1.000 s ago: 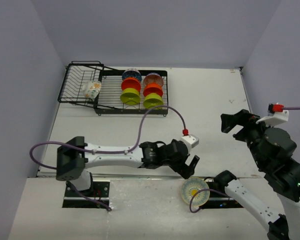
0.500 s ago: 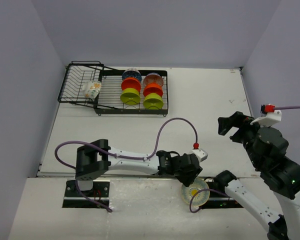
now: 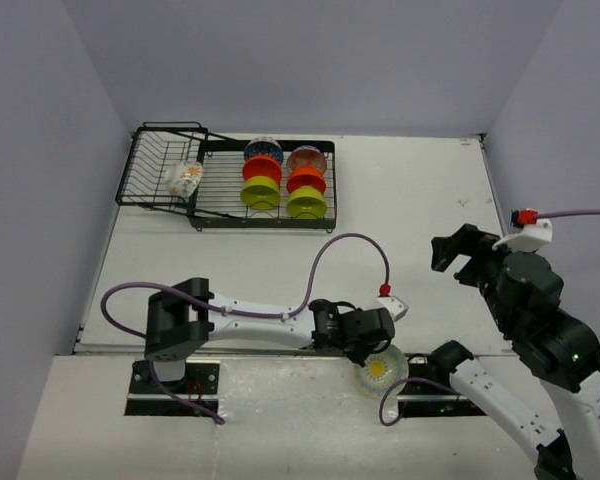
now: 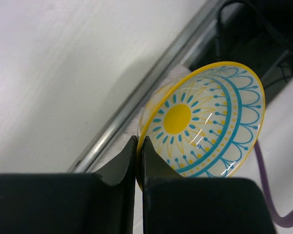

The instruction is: Unload the bowls from the dish rack

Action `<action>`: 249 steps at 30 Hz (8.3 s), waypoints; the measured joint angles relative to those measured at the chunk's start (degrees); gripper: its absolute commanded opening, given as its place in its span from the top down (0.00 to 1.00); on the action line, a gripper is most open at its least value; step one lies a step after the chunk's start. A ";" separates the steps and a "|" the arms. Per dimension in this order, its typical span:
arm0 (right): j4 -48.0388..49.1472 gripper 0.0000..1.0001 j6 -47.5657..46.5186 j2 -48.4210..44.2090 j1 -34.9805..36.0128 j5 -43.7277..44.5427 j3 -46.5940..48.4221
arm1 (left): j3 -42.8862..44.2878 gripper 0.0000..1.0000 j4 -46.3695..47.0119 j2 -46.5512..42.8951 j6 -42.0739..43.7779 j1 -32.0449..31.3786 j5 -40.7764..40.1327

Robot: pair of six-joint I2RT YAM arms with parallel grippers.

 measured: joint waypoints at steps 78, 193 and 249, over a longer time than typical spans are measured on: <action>21.44 0.01 -6.60 12.04 -5.01 -16.20 -4.15 | 7.37 0.00 -11.93 -26.84 1.51 76.81 -16.33; 79.58 0.37 50.60 127.69 12.00 -59.93 72.48 | -11.34 0.00 4.48 -57.33 19.65 66.16 -25.99; 79.62 0.65 50.14 131.75 13.03 -49.70 77.48 | -11.30 0.00 3.30 -58.10 20.52 63.10 -28.61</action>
